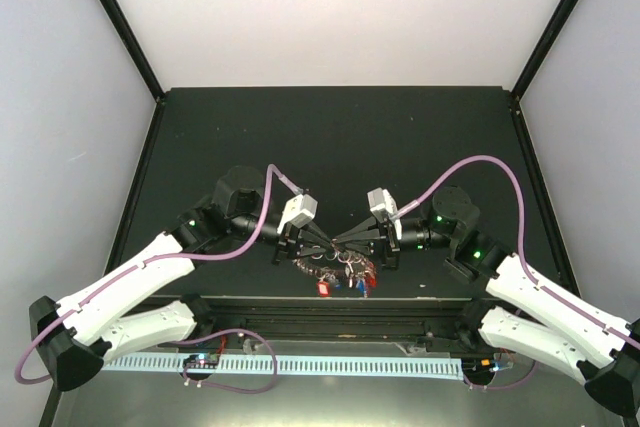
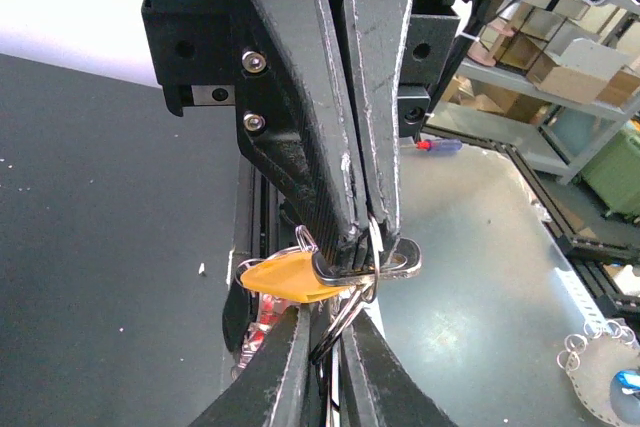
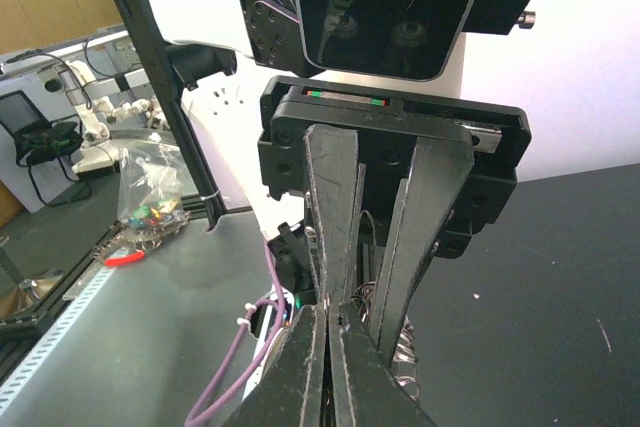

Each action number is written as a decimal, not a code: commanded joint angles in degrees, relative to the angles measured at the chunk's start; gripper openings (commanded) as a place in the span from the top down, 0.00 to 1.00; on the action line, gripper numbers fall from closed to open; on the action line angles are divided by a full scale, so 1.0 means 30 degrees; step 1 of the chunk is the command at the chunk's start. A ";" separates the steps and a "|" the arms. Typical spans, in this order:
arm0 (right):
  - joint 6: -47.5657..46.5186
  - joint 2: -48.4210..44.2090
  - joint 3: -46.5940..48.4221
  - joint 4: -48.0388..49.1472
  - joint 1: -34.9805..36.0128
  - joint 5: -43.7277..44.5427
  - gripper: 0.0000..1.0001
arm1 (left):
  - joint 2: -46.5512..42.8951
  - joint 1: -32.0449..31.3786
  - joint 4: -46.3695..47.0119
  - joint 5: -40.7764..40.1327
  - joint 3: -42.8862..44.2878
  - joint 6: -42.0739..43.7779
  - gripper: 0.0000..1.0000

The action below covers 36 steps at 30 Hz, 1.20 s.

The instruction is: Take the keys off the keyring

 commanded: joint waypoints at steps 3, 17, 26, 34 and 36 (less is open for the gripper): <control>-0.0945 -0.0169 0.0276 -0.0349 0.0091 0.0445 0.99 | -0.0027 -0.0105 0.0185 -0.0296 0.0339 0.0107 0.89; -0.1403 0.0138 0.0372 -0.1069 0.0087 0.0625 0.99 | -0.0170 -0.0105 0.0467 0.0254 0.0235 -0.0024 0.82; -0.1344 -0.0017 0.0299 -0.1032 0.0097 0.0800 0.99 | -0.0155 -0.0134 0.0588 0.0738 0.0185 -0.0010 0.94; -0.1673 -0.0903 0.0180 -0.1448 0.0080 0.1653 0.99 | -0.0461 -0.0134 0.0414 0.0183 0.0230 0.0046 0.98; -0.1948 -0.1234 0.0264 -0.1977 0.0070 0.1977 0.99 | -0.0698 -0.0119 0.0364 -0.0180 0.0228 0.0098 0.98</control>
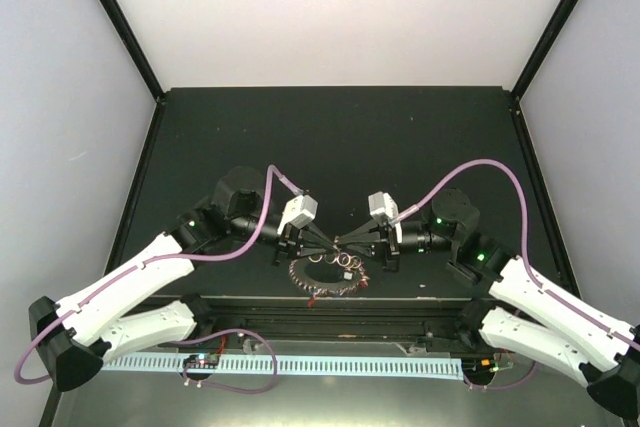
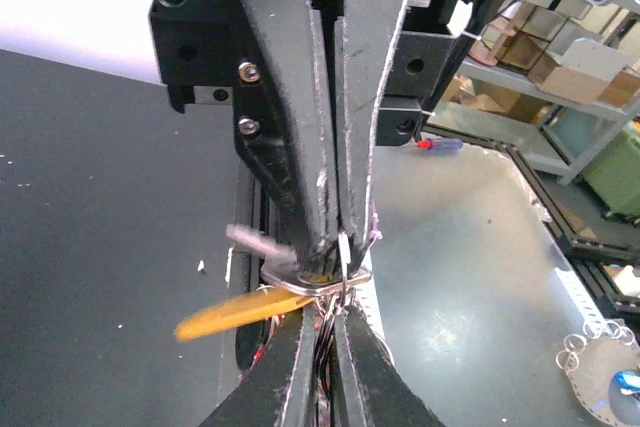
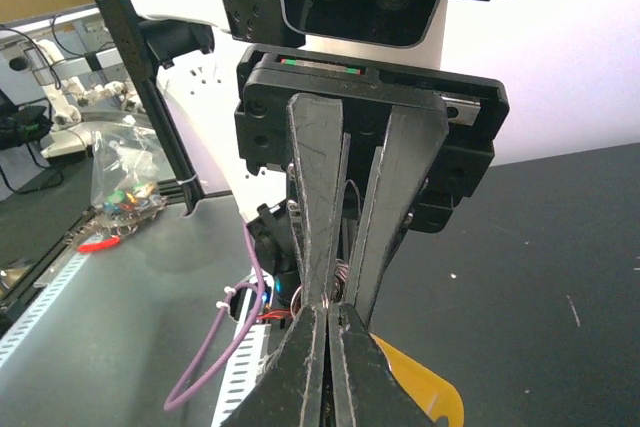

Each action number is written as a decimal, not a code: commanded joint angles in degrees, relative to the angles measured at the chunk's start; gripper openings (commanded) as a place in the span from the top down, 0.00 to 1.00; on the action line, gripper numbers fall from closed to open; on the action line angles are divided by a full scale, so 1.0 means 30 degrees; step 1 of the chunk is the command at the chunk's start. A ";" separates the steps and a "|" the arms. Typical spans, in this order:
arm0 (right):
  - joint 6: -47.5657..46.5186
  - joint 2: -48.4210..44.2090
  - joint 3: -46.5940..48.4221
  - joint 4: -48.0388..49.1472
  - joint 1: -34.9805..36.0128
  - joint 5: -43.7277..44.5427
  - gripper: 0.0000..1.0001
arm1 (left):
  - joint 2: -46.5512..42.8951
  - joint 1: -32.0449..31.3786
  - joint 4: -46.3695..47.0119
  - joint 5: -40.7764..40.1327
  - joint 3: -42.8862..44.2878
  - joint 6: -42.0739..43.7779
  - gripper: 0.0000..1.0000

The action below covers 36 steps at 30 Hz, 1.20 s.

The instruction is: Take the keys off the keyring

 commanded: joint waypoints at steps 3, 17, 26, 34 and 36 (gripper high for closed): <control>-0.0999 -0.1350 0.0356 -0.1068 0.0018 0.1342 0.99 | -0.0870 -0.0106 0.0360 -0.0816 0.0342 0.0305 0.99; -0.1861 -0.0761 0.1401 -0.4100 0.0065 0.0416 0.99 | -0.1253 0.0708 0.0249 -0.2714 0.0596 -0.0443 0.99; -0.3598 0.0443 0.2439 -0.7031 0.1027 0.1660 0.99 | -0.1122 0.1998 0.0776 -0.2974 0.0540 -0.1553 0.98; -0.4388 0.1520 0.2837 -0.7810 0.2901 0.4872 0.99 | -0.0947 0.3150 0.1658 -0.1769 0.0380 -0.2712 0.98; -0.4379 0.1640 0.2857 -0.7613 0.3126 0.5326 0.99 | -0.0864 0.3302 0.1839 -0.1520 0.0336 -0.2876 0.98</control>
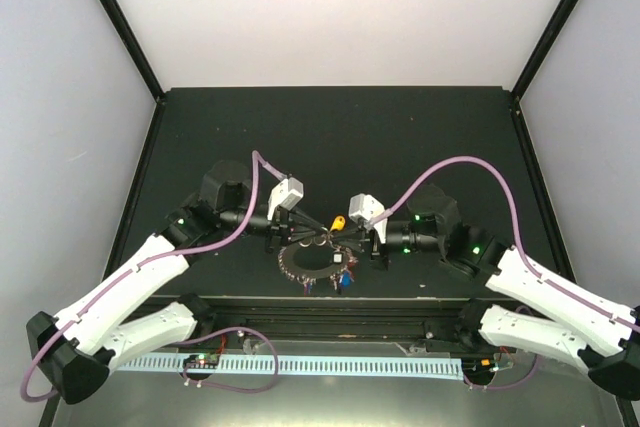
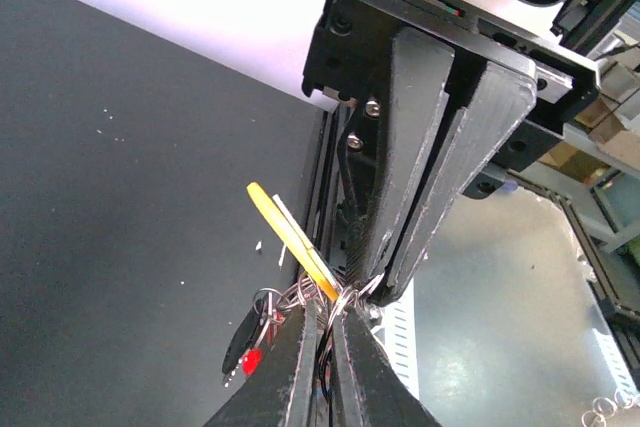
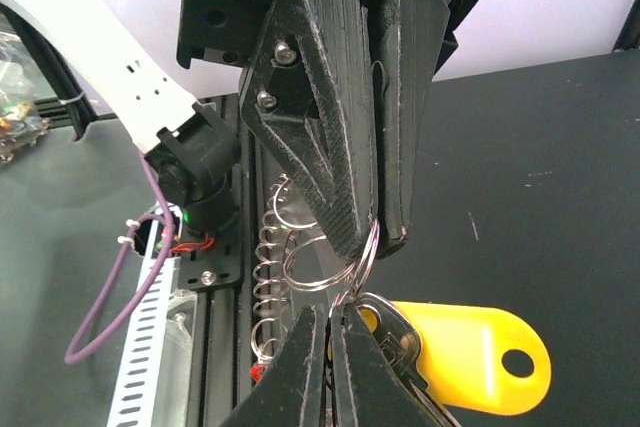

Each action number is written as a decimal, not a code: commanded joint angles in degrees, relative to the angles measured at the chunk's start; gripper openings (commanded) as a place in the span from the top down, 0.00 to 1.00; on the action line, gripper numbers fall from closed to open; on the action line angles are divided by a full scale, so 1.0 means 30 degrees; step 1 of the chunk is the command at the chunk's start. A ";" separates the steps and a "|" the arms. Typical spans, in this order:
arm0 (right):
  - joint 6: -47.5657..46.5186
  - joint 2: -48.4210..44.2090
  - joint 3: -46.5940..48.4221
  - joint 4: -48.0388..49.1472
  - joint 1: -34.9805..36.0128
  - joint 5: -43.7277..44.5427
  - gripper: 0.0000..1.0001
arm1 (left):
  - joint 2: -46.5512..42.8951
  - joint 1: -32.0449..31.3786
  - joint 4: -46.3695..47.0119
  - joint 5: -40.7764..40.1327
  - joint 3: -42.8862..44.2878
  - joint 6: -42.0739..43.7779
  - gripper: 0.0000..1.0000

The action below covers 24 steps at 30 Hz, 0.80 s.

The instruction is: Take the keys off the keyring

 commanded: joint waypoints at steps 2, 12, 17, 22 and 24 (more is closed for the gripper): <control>-0.0515 0.0394 0.0189 -0.1302 0.1299 0.0251 0.99 | -0.0156 0.0899 0.2639 -0.0115 0.0467 -0.1058 0.98; -0.0925 0.1877 0.1090 -0.1809 0.3158 0.2296 0.99 | -0.0590 0.1356 0.1737 -0.3268 0.0540 -0.0613 0.98; -0.0005 0.2309 0.0822 -0.0302 0.3159 0.2295 0.99 | -0.0961 0.1371 0.2125 -0.3161 0.0314 -0.0827 0.98; 0.1339 0.2950 -0.0092 0.1914 0.3163 0.3035 0.99 | -0.0890 0.1354 0.2659 -0.2374 0.0148 -0.1344 0.98; 0.2146 0.2888 -0.0602 0.3074 0.3168 0.3349 0.99 | -0.0884 0.1355 0.2730 -0.2318 0.0128 -0.1423 0.98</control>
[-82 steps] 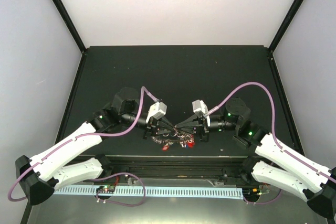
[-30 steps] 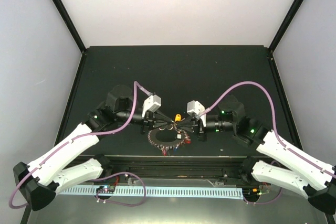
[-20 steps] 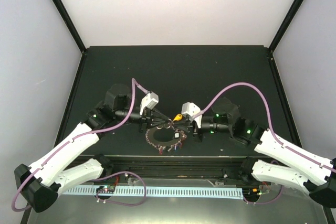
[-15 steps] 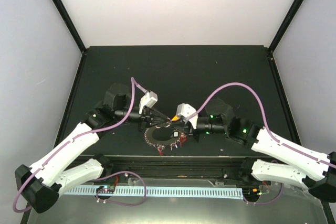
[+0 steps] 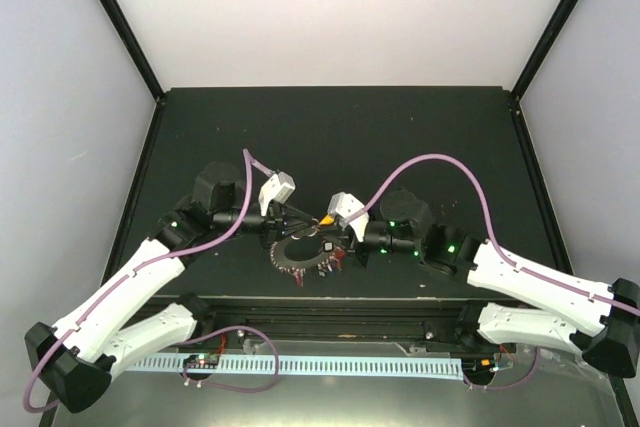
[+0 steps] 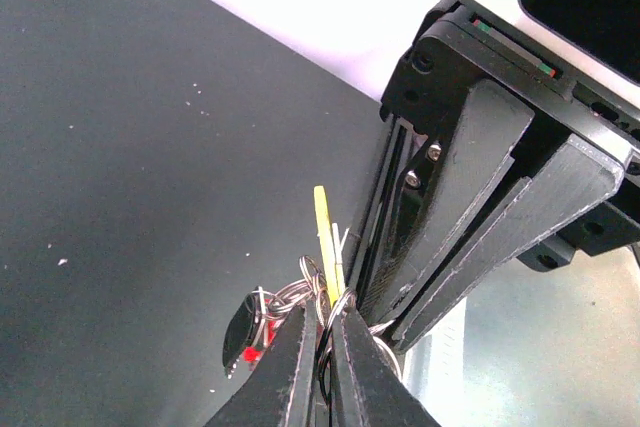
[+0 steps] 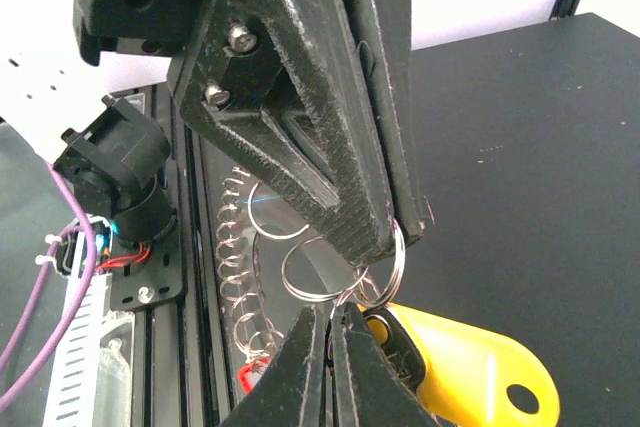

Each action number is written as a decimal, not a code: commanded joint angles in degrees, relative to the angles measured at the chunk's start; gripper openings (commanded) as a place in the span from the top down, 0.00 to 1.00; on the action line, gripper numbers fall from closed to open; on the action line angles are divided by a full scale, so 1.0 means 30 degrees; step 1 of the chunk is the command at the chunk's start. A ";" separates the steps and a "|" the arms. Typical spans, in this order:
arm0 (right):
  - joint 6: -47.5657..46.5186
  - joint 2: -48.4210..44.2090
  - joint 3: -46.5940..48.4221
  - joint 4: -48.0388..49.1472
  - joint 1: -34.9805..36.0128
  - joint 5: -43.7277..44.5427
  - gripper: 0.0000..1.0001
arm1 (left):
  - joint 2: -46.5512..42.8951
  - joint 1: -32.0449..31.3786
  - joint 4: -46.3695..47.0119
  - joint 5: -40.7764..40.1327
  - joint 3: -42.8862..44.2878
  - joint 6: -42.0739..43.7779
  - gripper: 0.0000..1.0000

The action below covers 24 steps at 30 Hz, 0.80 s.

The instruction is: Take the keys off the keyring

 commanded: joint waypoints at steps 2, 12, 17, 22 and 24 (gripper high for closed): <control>0.2322 0.0307 -0.1553 0.3203 0.0875 -0.1445 0.99 | -0.0148 0.0198 0.3668 -0.0669 0.0571 -0.0669 0.98; 0.5809 0.0018 -0.3876 0.9636 0.0869 -0.0893 0.99 | -0.0163 0.0238 0.3873 -0.0718 0.0499 -0.0966 0.98; 0.6598 -0.0241 -0.4237 1.1496 0.0866 0.0021 0.99 | -0.0257 0.0332 0.4331 -0.0558 0.0326 -0.1399 0.99; 0.7135 -0.0302 -0.4522 1.2275 0.0860 0.0405 0.99 | -0.0401 0.0506 0.4417 -0.0503 0.0294 -0.1547 0.98; 0.6967 -0.0466 -0.4555 1.1786 0.0865 0.0594 0.99 | -0.0742 0.0762 0.4388 -0.0927 0.0263 -0.1635 0.99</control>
